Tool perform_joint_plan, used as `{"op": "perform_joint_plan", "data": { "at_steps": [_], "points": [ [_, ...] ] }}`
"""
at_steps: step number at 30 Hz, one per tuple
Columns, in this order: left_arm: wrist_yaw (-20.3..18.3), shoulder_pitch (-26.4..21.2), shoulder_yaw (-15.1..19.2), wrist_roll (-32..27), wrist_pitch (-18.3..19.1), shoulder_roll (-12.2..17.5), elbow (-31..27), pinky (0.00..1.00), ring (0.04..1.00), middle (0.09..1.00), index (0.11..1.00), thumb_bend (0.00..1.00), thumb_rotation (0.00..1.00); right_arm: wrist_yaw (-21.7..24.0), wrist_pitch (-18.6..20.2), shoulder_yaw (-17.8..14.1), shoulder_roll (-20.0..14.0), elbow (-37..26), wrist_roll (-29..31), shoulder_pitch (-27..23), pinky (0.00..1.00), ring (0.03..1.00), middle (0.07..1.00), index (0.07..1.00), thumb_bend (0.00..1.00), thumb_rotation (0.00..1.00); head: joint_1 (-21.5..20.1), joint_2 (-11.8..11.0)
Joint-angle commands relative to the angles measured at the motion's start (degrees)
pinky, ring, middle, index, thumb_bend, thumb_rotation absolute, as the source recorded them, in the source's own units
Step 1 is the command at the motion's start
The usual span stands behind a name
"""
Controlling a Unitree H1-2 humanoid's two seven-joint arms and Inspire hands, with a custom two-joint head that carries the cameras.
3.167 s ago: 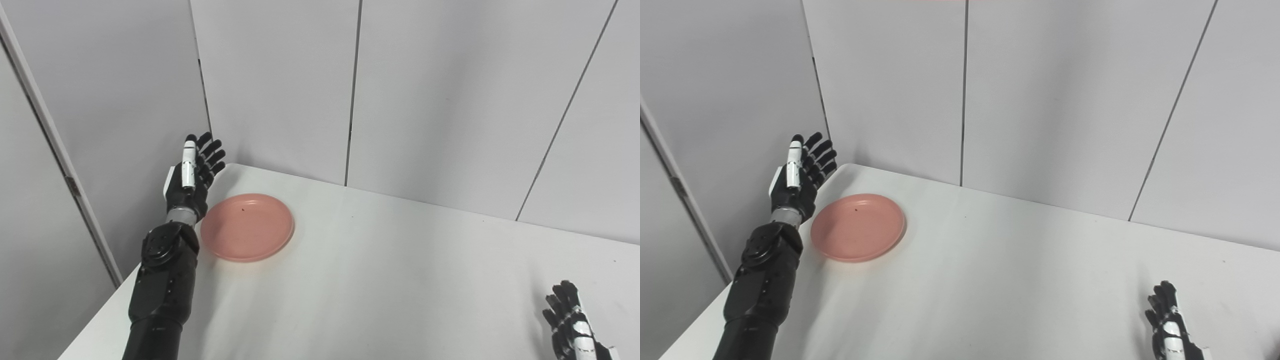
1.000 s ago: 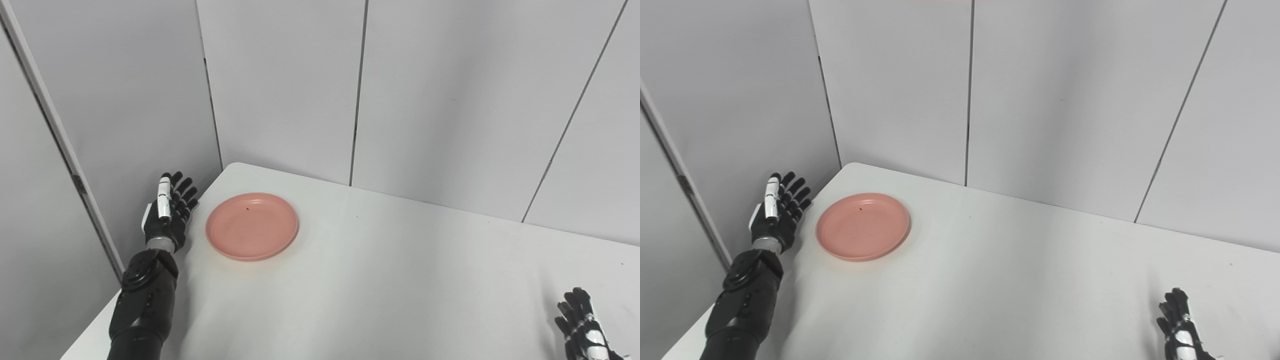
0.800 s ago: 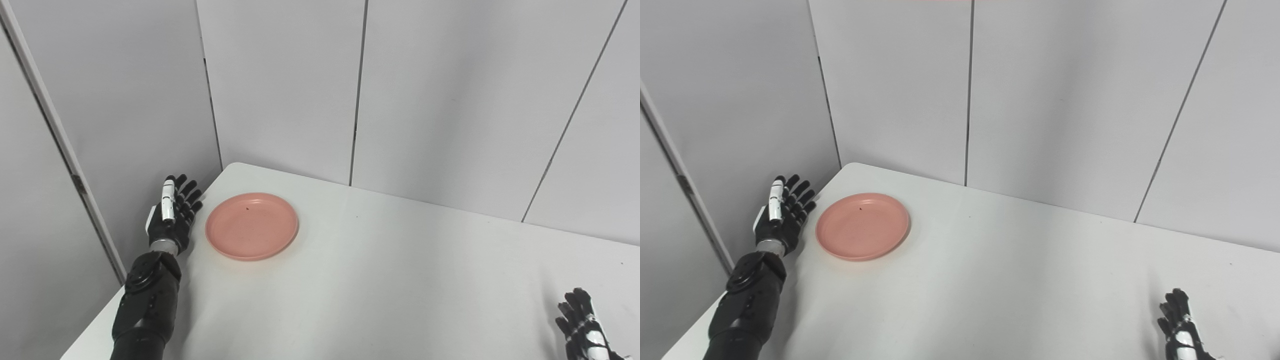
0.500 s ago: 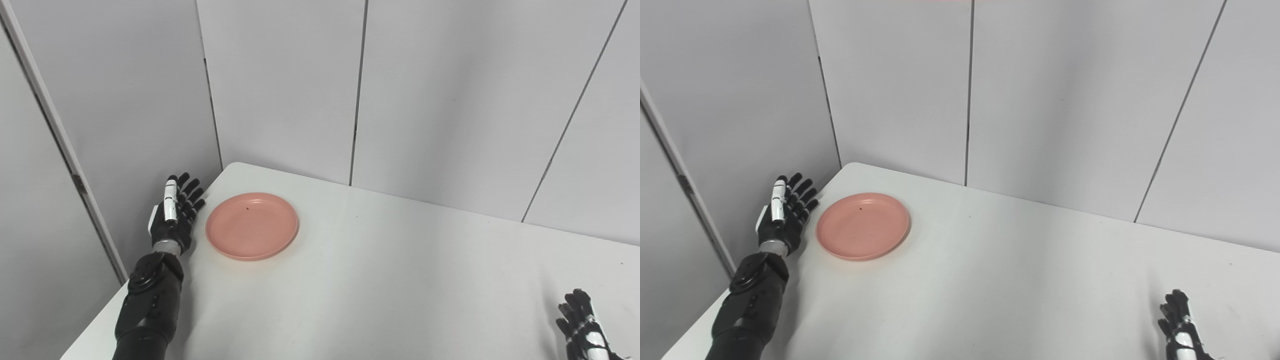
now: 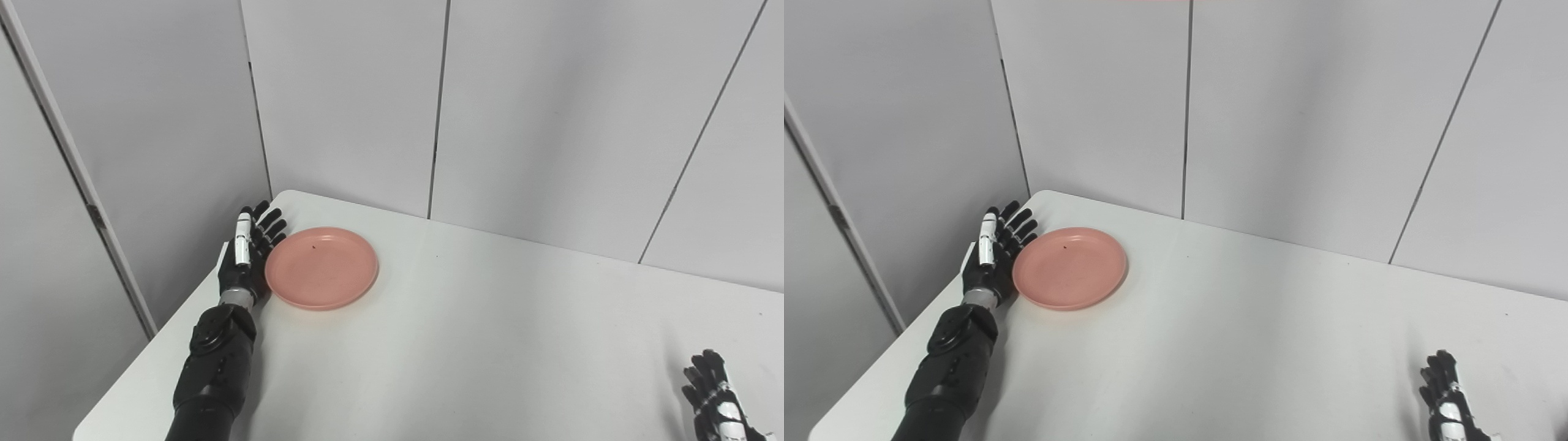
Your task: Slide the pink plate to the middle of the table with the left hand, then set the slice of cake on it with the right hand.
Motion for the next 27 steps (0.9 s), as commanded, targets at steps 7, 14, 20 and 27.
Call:
{"op": "perform_joint_plan", "data": {
  "at_steps": [7,14,20,27],
  "points": [
    [0.98,1.34,-2.84,1.28,3.38,-2.03,-3.13,0.87,0.852,0.852,0.846,0.37,1.00,-0.80,0.95,-0.12,0.97,2.23,-0.22,2.29,0.98,0.974,0.975,0.983,0.38,1.00,-1.09,0.35],
    [0.69,2.68,-6.08,2.07,7.04,-4.62,-7.81,0.85,0.855,0.855,0.839,0.38,1.00,-0.86,1.17,0.24,0.90,2.04,-0.56,2.44,0.98,0.974,0.972,0.981,0.38,1.00,-2.01,0.85],
    [0.27,3.19,-8.62,3.57,7.68,-5.86,-9.17,0.83,0.852,0.852,0.836,0.38,1.00,-0.61,0.93,0.38,1.26,2.33,-0.46,2.32,0.99,0.977,0.973,0.983,0.40,1.00,-3.23,1.20],
    [-0.73,3.66,-10.06,3.23,10.98,-7.21,-11.91,0.82,0.847,0.849,0.835,0.40,1.00,-1.09,0.15,0.65,2.12,2.62,-1.24,2.28,0.97,0.968,0.969,0.979,0.41,1.00,-6.03,1.89]
  ]
}}
